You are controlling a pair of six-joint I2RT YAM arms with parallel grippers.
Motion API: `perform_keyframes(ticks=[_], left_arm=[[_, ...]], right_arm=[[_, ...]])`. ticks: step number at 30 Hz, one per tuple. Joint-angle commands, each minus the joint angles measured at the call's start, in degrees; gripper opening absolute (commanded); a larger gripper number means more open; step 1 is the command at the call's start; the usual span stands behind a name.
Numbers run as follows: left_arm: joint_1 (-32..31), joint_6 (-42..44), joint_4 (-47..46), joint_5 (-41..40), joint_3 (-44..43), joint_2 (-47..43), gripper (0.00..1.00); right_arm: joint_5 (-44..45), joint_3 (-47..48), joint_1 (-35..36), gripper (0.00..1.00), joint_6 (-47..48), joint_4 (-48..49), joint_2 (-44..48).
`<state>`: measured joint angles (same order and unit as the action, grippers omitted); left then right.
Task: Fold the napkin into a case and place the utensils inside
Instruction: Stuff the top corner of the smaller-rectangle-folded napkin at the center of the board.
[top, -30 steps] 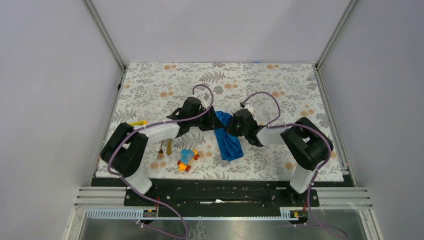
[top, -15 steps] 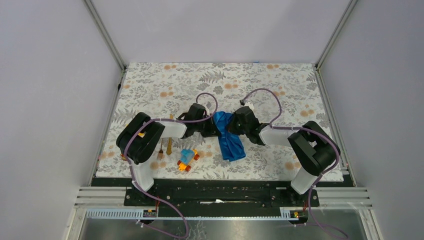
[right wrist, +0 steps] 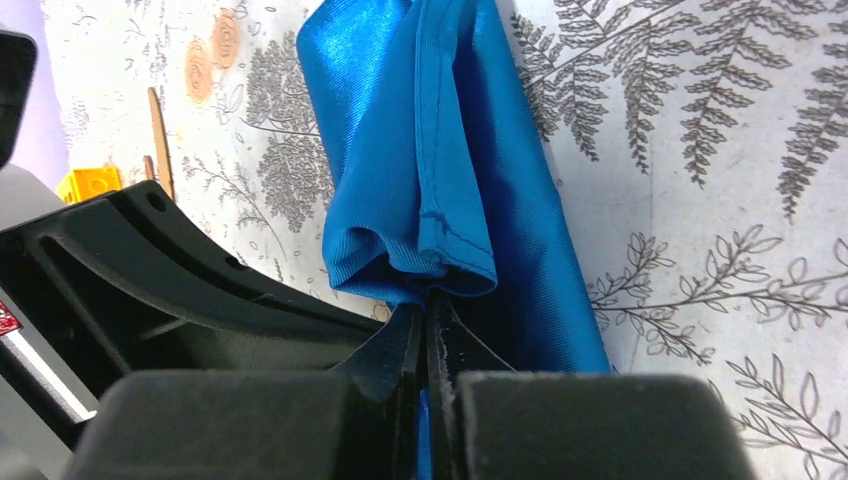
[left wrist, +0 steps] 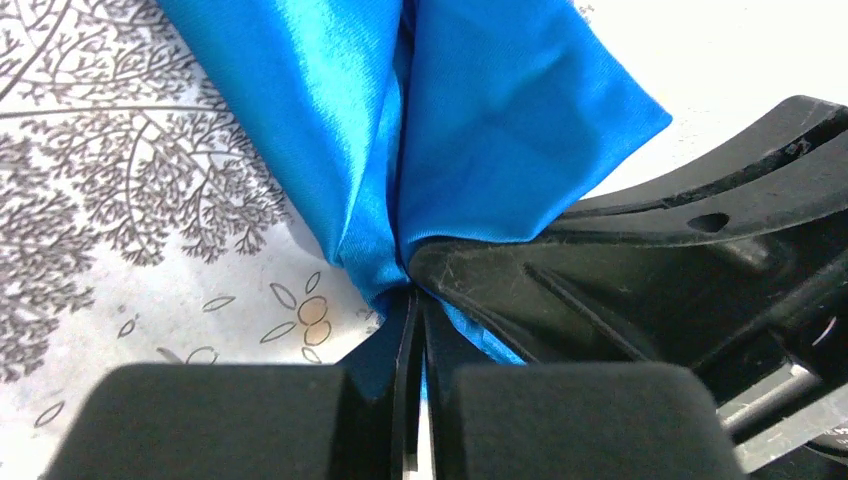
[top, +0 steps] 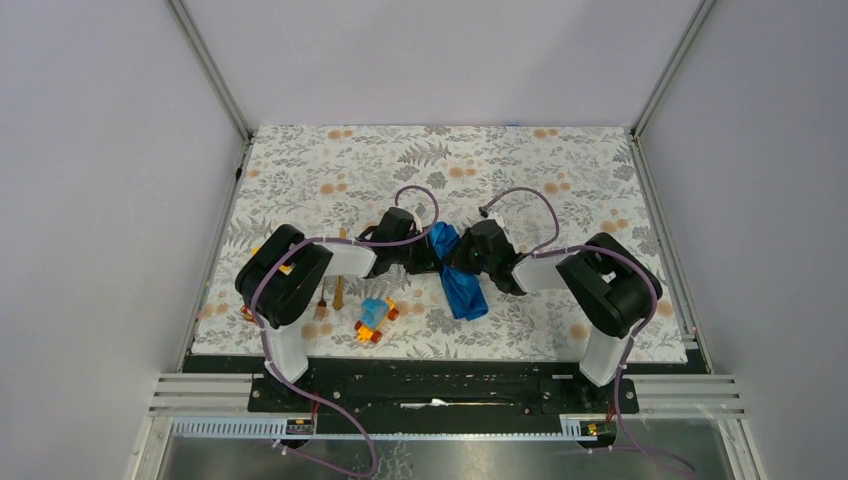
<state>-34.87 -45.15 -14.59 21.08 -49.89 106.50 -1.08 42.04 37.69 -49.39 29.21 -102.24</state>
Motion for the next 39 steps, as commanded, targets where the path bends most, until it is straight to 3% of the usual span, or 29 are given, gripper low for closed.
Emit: perform_keyframes(ticks=[1, 6, 14, 17, 28, 33, 37, 39], left_arm=[[-0.28, 2.15, 4.26, -2.79, 0.28, -2.95, 0.11], [-0.11, 1.99, 4.58, -2.46, 1.11, -6.54, 0.20], [1.21, 1.01, 6.56, -3.78, 3.83, -14.72, 0.49], [1.10, -0.86, 4.61, -2.28, 4.66, -15.15, 0.55], [-2.73, -3.41, 5.18, -6.93, 2.32, -6.90, 0.55], [-4.67, -2.96, 7.75, -12.83, -0.55, -3.24, 0.55], [-5.30, -2.90, 11.83, -15.26, -2.20, -0.05, 0.41], [-5.61, -2.38, 13.33, -17.06, -1.97, 0.27, 0.36]], right_arm=[[0.12, -2.88, 0.55, 0.00, -2.03, 6.41, -3.05], [0.37, -4.81, 0.23, 0.00, -3.26, 8.86, -5.14], [0.79, -5.65, -0.38, 0.00, -2.47, 6.55, -3.55], [0.09, -5.67, -0.61, 0.00, -2.72, 6.45, -3.53], [-3.26, -4.47, -1.33, 0.00, -4.08, 6.15, -1.71], [-4.87, -4.11, -1.34, 0.00, -4.75, 6.50, -1.45], [-6.00, -3.39, -1.32, 0.01, -4.10, 5.03, -0.14], [-5.75, -3.17, -1.33, 0.06, -3.20, 3.31, 1.20]])
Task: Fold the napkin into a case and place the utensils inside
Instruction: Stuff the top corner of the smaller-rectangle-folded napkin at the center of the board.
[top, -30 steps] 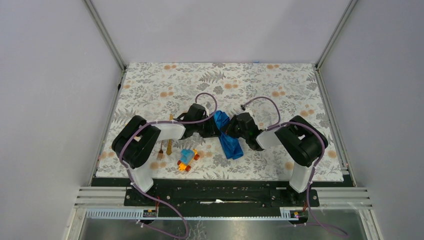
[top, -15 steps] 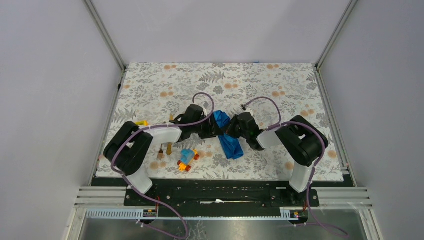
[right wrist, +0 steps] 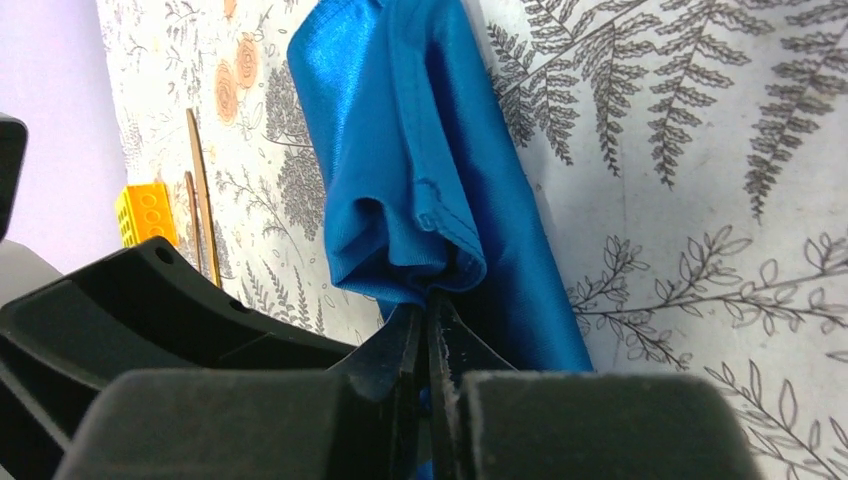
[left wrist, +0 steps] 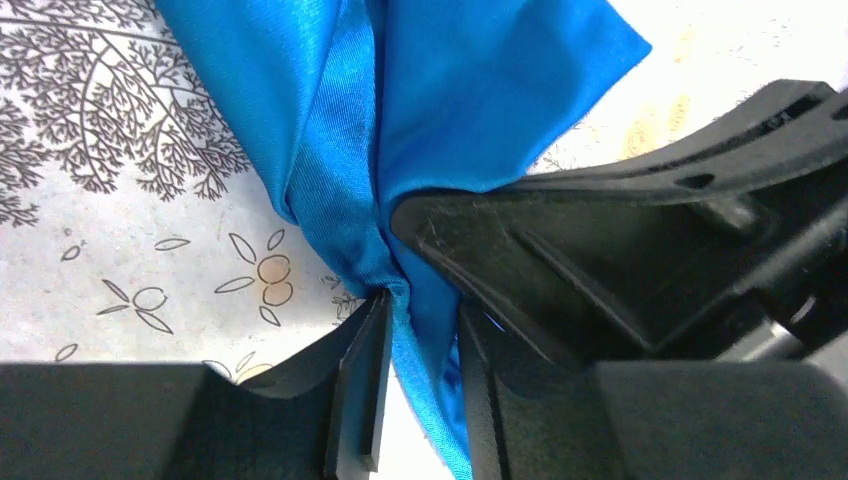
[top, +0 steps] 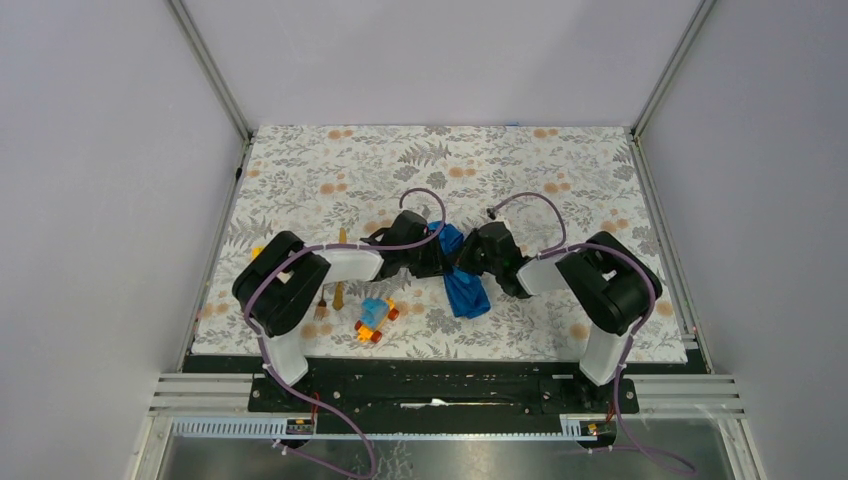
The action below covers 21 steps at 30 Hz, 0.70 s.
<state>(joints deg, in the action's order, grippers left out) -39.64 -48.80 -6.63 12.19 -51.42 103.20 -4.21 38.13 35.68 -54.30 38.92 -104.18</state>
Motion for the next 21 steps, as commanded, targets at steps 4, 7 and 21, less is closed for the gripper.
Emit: perform_keyframes(ticks=[4, 7, 21], left_arm=[[-1.00, 1.76, 5.99, -9.84, 0.41, 4.49, 0.31], [-0.95, 1.70, 5.90, -10.31, 0.98, 5.91, 0.29], [-0.79, 1.51, 4.39, -9.24, 2.46, 5.67, 0.25]], right_arm=[[-3.28, 2.97, 0.67, 0.16, 4.39, -11.49, 5.97], [-3.34, 5.31, 0.65, 0.25, 7.02, -17.76, 8.28], [-12.27, 11.96, -8.32, 0.84, 24.40, -29.97, 13.94]])
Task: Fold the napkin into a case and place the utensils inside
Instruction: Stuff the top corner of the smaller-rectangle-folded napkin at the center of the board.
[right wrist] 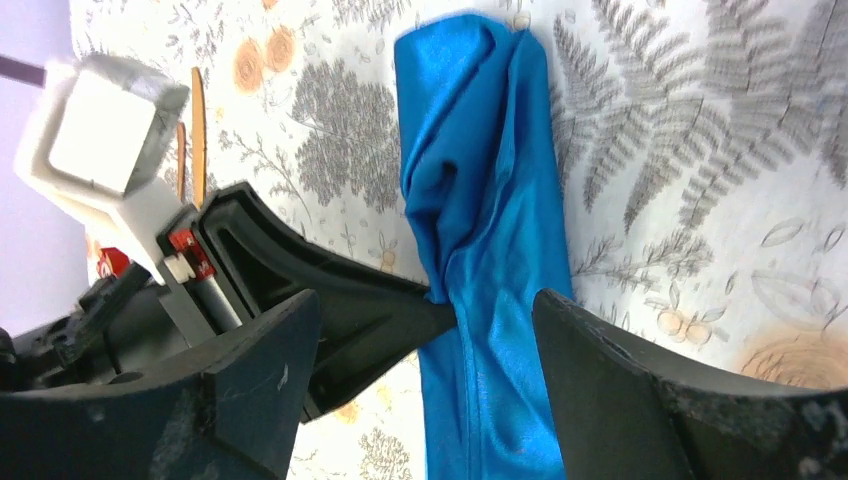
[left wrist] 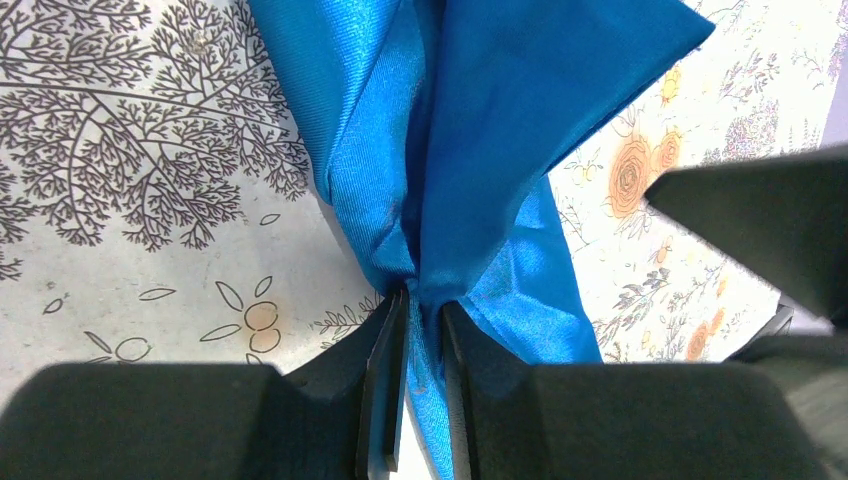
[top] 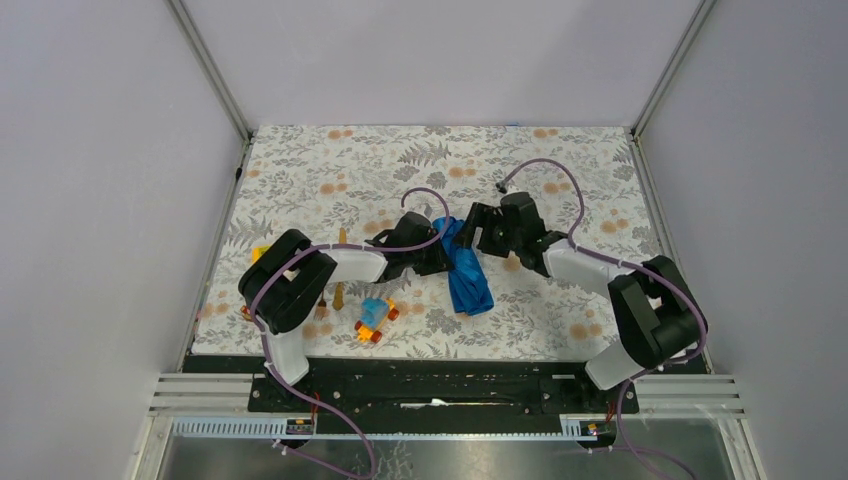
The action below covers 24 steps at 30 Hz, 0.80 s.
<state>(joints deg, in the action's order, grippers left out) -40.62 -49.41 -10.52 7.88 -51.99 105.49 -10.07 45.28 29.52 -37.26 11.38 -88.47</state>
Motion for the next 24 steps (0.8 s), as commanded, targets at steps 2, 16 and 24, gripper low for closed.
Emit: perform_keyframes(ticks=[2, 16, 24], left_arm=[[0.14, 2.04, 8.24, -4.78, 2.84, 3.36, 0.25], [-0.20, 2.39, 8.85, -4.61, 2.36, 2.28, 0.24], [-0.92, 2.52, 9.10, -4.45, 1.15, 3.31, 0.24]], right_arm=[[-8.03, 5.54, -3.13, 0.84, 7.93, -0.76, -3.38], [-9.17, 10.20, -3.87, 0.60, 9.99, 2.78, -10.63], [-7.29, 12.47, -3.77, 0.54, 8.97, 1.20, -12.52]])
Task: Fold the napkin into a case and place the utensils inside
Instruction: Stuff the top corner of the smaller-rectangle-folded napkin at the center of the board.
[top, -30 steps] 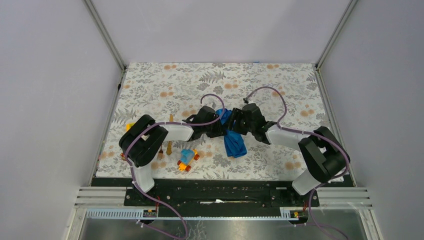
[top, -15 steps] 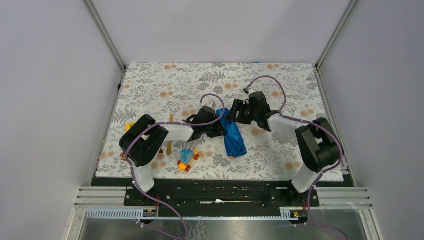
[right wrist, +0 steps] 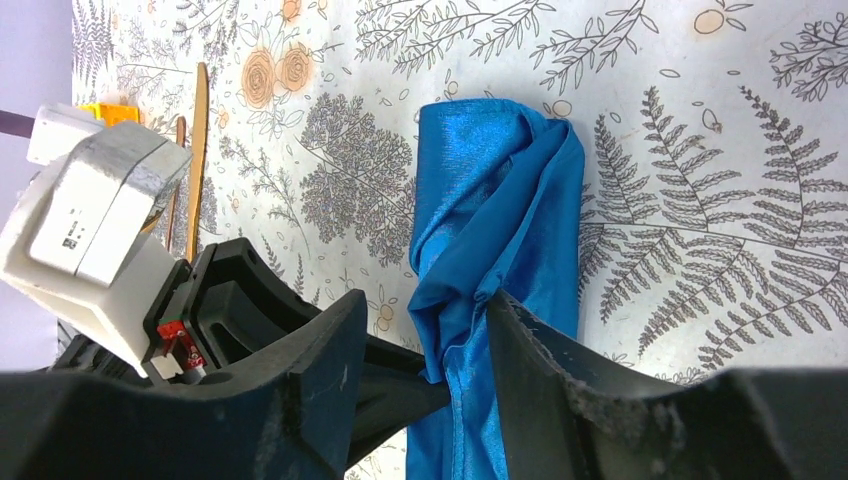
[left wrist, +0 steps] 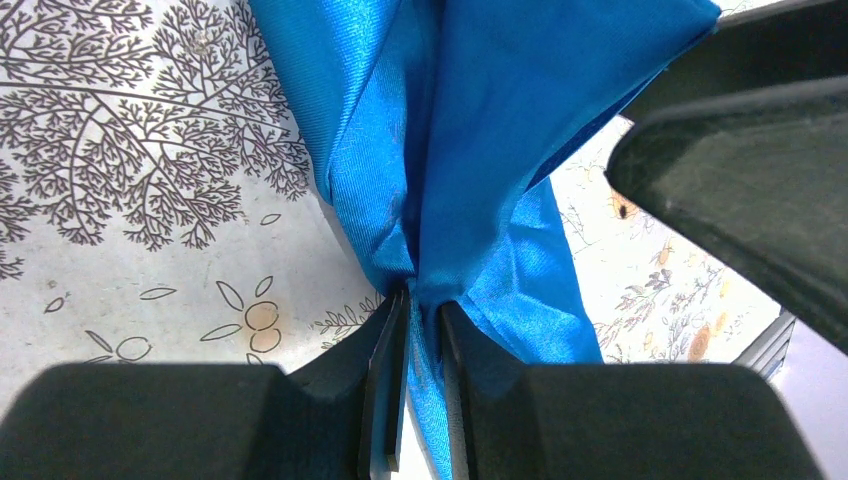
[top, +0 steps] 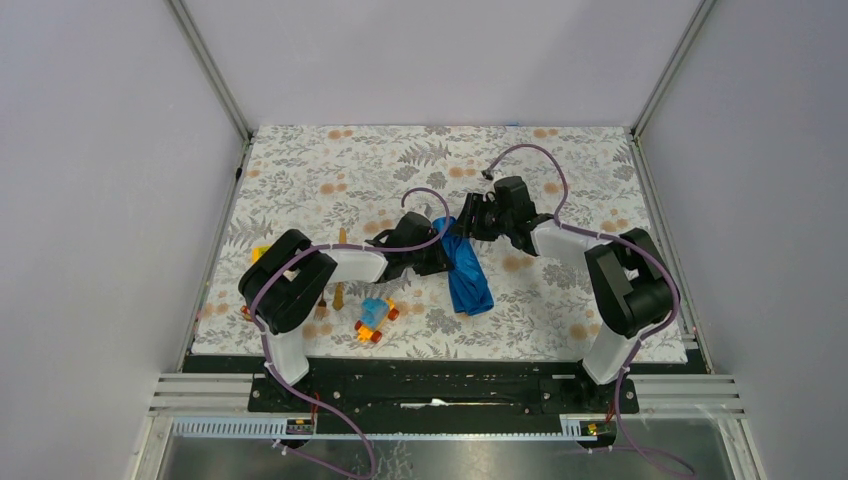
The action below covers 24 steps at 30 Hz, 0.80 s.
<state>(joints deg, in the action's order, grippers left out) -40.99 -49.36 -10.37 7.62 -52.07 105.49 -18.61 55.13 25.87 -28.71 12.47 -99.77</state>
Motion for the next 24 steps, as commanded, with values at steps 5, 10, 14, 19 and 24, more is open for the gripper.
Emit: perform_keyframes(ticks=[5, 10, 14, 19, 24], left_arm=[[-0.74, 2.73, 9.54, -4.60, 0.85, 3.03, 0.25], [-0.75, 3.11, 10.09, -5.11, 0.51, 2.57, 0.25], [-0.86, 3.22, 10.28, -5.16, 0.31, 2.57, 0.25], [-1.03, 3.35, 10.24, -5.32, 0.31, 2.55, 0.25], [-0.97, 3.76, 10.24, -3.97, 0.04, 0.65, 0.32]], right_arm=[[2.18, 3.34, -0.19, 0.48, 0.37, -0.38, -2.05], [2.71, 3.98, -0.12, 0.45, 0.25, -0.54, -2.62], [3.12, 4.58, -0.15, 0.48, 0.06, -1.03, -3.19], [3.66, 4.63, -0.12, 0.39, -0.18, -1.40, -3.33], [3.87, 3.50, -0.14, 0.00, -0.22, -0.56, -2.34]])
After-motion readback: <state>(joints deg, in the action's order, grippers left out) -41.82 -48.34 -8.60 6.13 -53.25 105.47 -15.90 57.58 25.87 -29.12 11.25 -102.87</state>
